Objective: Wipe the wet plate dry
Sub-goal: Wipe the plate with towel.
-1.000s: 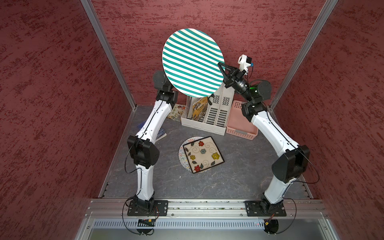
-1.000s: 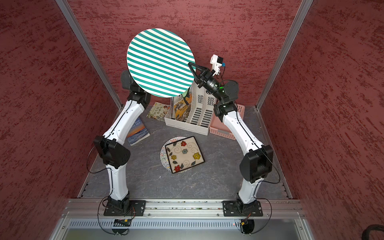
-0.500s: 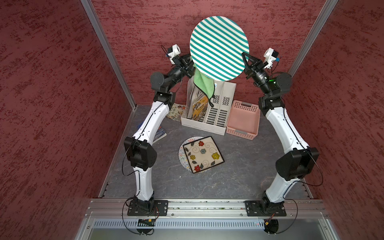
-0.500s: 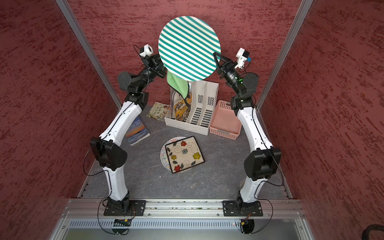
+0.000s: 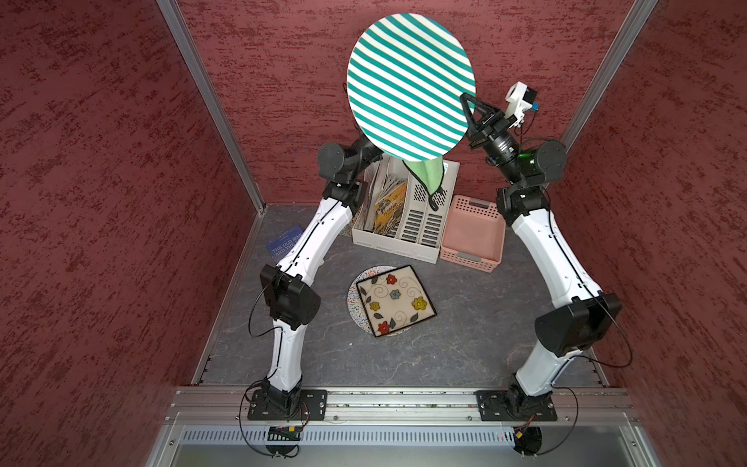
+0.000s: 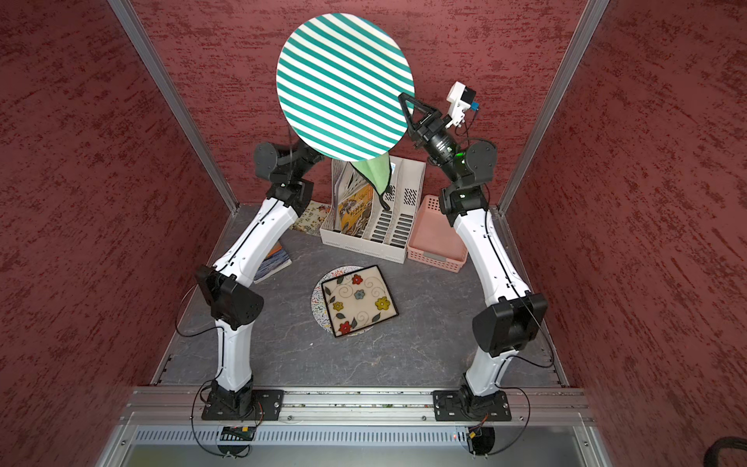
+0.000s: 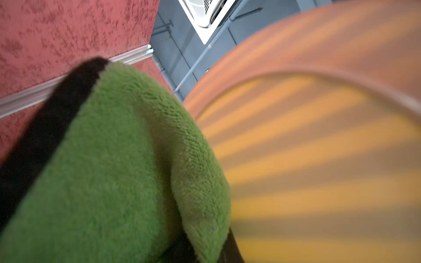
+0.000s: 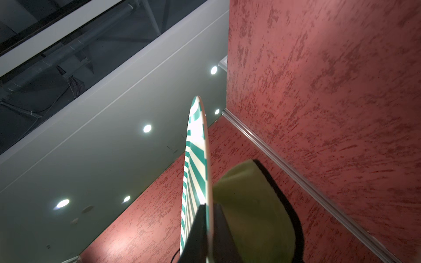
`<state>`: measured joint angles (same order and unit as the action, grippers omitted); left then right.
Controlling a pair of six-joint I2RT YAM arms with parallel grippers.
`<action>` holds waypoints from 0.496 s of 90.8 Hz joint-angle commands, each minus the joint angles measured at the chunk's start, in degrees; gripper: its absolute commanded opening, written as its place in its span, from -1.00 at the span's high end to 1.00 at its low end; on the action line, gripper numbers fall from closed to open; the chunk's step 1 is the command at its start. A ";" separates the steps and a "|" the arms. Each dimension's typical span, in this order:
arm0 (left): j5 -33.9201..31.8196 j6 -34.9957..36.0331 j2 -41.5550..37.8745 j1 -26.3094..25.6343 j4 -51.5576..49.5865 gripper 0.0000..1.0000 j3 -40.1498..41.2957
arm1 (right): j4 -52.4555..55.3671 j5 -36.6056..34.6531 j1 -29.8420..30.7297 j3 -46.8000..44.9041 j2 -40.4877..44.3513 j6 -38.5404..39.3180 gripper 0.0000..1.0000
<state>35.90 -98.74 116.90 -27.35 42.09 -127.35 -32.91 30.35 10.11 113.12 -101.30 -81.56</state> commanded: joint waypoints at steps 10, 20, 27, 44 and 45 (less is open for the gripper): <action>5.26 19.50 -19.57 -0.19 -3.68 1.00 20.28 | 10.88 -7.44 -8.22 -4.90 2.21 4.88 1.00; -5.50 48.87 -29.68 -2.28 -37.78 1.00 23.94 | 17.76 -6.23 -7.58 -8.62 5.75 11.40 1.00; -18.51 65.75 -30.57 -6.48 -56.08 1.00 20.52 | 20.46 -5.65 -5.85 -12.26 7.71 14.96 1.00; -30.48 76.75 -21.99 -9.39 -71.41 1.00 11.53 | 21.33 -5.10 -0.28 -16.32 10.22 18.90 1.00; -30.77 77.20 -21.37 -9.48 -72.08 1.00 10.90 | 21.23 -5.02 -0.10 -16.29 10.19 18.94 1.00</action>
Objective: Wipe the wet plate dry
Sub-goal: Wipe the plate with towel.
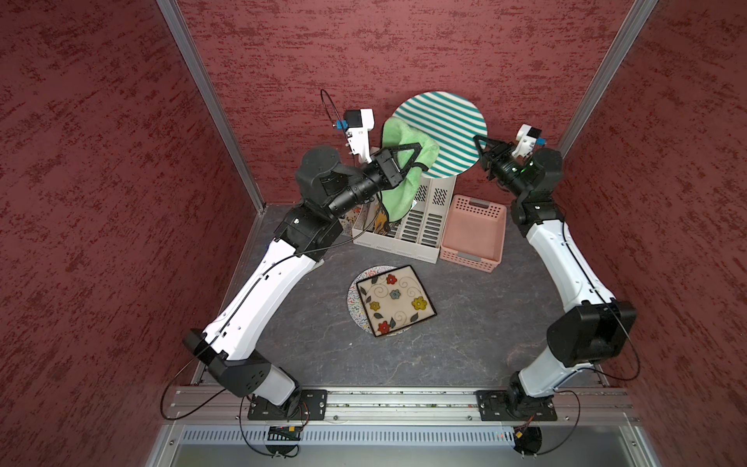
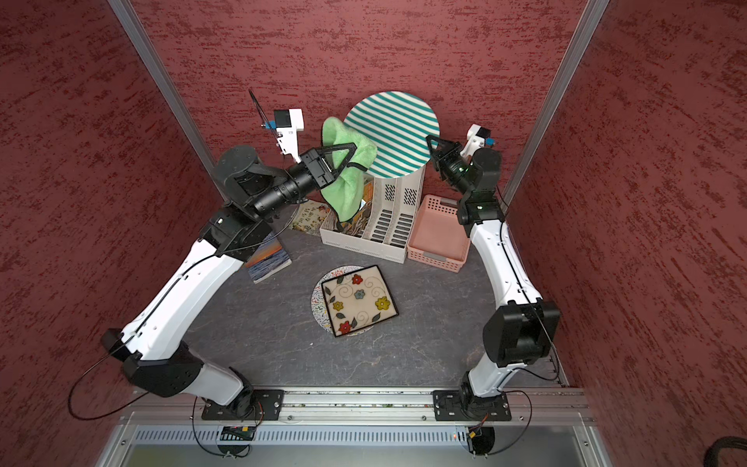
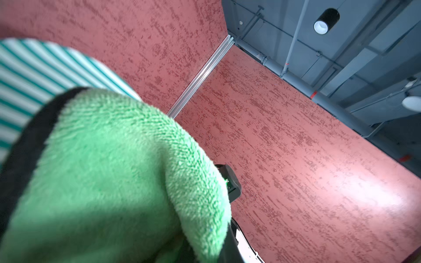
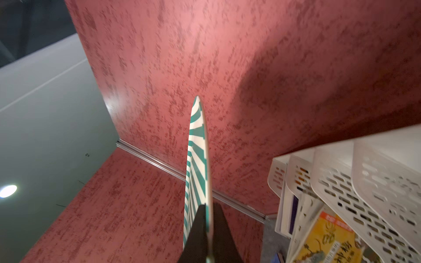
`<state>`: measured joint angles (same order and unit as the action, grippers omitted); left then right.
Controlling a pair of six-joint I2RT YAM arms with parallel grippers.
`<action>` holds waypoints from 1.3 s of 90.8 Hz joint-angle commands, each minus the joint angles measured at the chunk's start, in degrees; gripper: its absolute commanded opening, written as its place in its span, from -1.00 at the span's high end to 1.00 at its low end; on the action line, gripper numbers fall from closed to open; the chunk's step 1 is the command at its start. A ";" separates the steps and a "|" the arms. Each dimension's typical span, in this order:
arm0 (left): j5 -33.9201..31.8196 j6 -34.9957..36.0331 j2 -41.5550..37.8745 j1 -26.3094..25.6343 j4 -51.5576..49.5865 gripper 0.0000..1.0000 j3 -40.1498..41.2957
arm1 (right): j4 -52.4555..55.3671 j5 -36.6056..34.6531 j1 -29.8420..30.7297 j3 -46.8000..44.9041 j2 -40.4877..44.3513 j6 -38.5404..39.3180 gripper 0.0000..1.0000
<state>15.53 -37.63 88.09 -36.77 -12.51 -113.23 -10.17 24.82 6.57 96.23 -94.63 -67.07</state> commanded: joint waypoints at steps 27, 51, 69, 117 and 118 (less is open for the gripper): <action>-16.46 13.59 15.39 4.37 -28.78 1.00 -8.59 | -6.72 4.34 5.24 4.07 2.60 2.79 1.00; -12.25 11.06 13.18 15.37 -31.65 1.00 -8.74 | -3.07 18.08 7.60 -4.98 9.54 10.83 1.00; 15.55 10.47 18.81 16.13 -25.92 1.00 -14.86 | 6.96 22.45 12.59 -3.54 10.71 20.42 1.00; 5.33 17.23 16.66 11.91 -37.55 1.00 -15.38 | 3.26 18.92 6.50 5.70 8.72 15.02 1.00; 4.83 16.75 16.58 12.26 -37.44 1.00 -15.41 | 2.94 18.72 6.95 4.66 9.18 14.99 1.00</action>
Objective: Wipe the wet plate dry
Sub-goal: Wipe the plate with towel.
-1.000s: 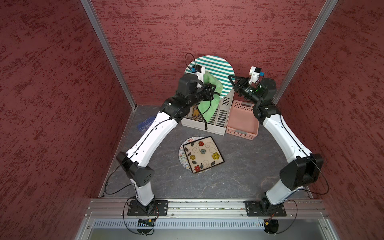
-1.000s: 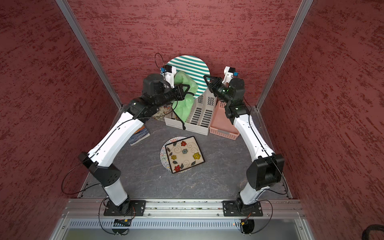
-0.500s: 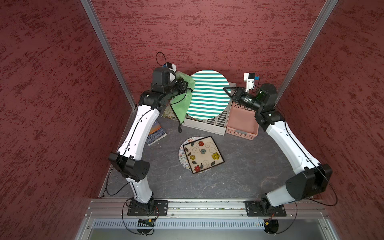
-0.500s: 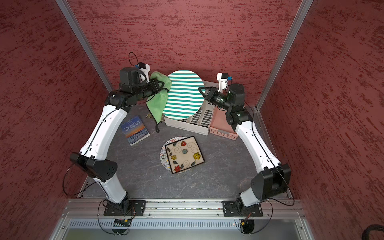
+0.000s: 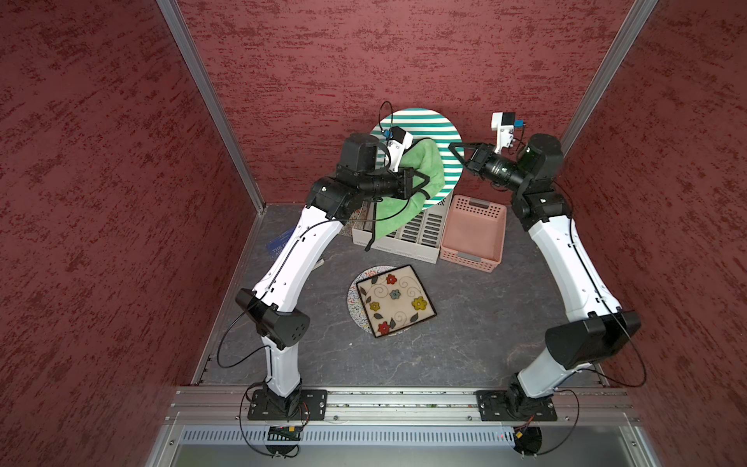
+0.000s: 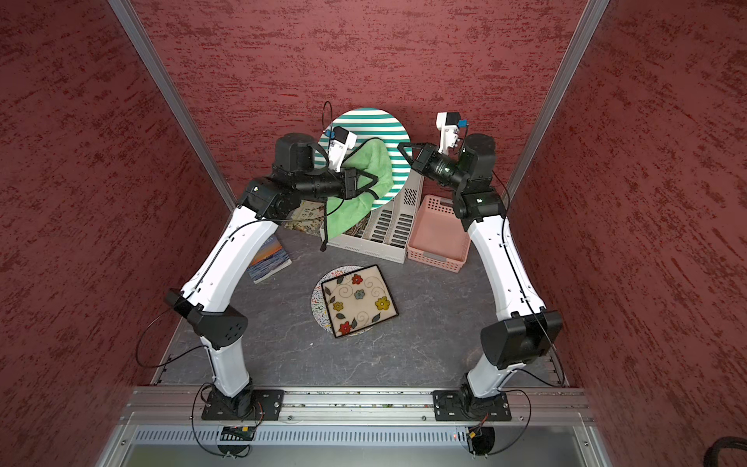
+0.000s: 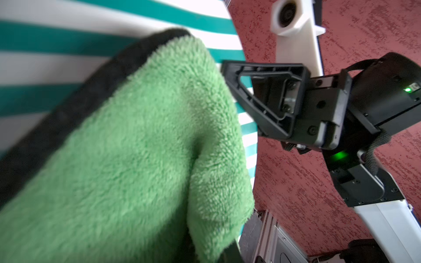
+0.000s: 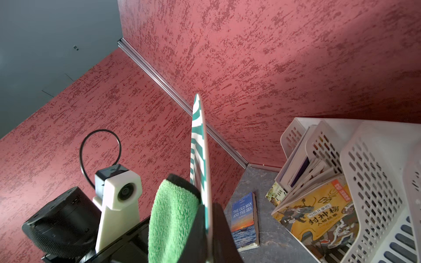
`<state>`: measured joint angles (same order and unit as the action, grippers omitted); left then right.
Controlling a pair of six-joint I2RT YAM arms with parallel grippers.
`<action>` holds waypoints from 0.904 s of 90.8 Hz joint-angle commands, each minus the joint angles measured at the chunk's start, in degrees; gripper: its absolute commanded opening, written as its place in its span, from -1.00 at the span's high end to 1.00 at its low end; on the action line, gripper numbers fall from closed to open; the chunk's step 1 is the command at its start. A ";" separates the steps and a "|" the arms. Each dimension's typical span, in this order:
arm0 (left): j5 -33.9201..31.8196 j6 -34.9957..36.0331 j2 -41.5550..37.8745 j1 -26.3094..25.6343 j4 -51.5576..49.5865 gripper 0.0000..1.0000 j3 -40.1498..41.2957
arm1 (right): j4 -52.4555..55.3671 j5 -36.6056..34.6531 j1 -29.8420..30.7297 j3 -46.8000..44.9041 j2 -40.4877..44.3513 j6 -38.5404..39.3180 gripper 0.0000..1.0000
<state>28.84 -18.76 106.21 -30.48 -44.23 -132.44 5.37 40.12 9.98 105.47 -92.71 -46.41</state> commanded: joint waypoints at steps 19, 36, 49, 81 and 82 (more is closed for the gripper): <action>0.08 -2.36 5.19 4.38 -3.50 1.00 -6.56 | -13.84 0.20 12.73 -7.78 6.98 -4.75 1.00; 2.40 -2.56 6.48 2.46 -1.90 1.00 -7.46 | -14.88 -5.16 7.05 5.21 1.56 -7.35 1.00; 4.19 -8.85 -3.21 8.54 9.38 1.00 7.65 | -24.69 -6.39 -2.33 5.37 0.64 -18.98 1.00; 21.32 -55.19 -11.69 26.37 75.05 1.00 34.48 | -46.23 -2.21 -3.19 -13.16 3.02 -38.07 1.00; 21.42 -55.92 -11.45 26.36 76.03 1.00 34.07 | -45.75 -1.79 -2.81 -13.17 2.95 -37.84 1.00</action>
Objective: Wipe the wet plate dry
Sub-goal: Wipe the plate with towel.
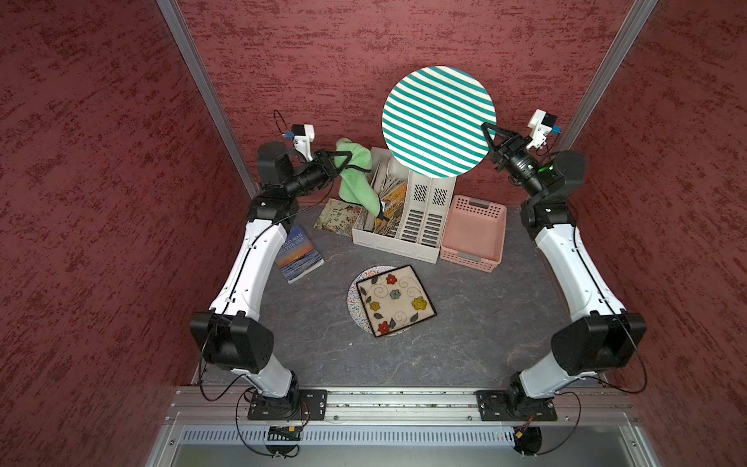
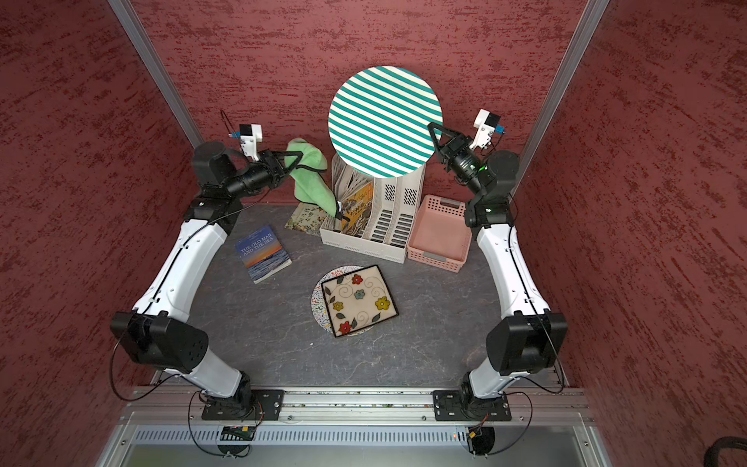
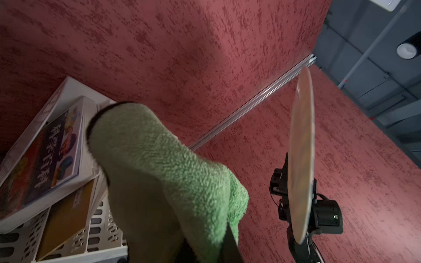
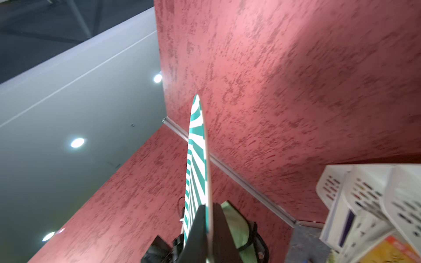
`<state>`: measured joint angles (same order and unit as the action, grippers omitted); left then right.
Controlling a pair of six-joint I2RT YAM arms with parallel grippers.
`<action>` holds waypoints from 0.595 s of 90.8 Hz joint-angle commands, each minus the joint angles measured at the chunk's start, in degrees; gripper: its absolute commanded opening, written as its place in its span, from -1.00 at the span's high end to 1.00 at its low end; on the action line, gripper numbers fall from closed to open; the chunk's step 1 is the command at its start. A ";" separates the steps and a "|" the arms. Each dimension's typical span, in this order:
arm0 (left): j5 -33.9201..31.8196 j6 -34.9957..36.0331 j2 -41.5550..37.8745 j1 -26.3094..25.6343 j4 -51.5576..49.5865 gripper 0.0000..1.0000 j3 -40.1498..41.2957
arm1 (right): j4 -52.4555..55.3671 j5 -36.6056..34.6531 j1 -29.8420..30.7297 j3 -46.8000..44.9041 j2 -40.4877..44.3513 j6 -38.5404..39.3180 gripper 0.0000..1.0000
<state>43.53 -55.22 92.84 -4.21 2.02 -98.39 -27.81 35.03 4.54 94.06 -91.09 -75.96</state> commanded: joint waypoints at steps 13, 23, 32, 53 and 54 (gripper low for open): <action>7.14 -27.45 7.19 -1.08 39.79 1.00 -6.87 | -10.70 4.57 6.37 -1.80 0.06 -6.26 1.00; 5.71 -32.43 10.39 -2.13 44.65 1.00 -11.96 | -11.52 3.99 8.21 -3.24 -1.69 -6.48 1.00; 5.08 -36.50 13.47 -4.53 47.92 1.00 -17.38 | -13.10 4.49 10.65 -1.55 -3.91 -6.98 1.00; 1.64 -42.35 18.58 -12.19 54.42 1.00 -24.12 | -12.25 2.81 14.47 11.45 -11.35 -6.84 1.00; 1.51 -42.43 18.68 -12.56 54.68 1.00 -24.08 | -11.95 2.48 14.42 12.31 -11.68 -6.66 1.00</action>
<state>45.41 -92.99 110.74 -11.29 47.55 -120.44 -40.49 39.46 17.74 100.40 -99.39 -82.94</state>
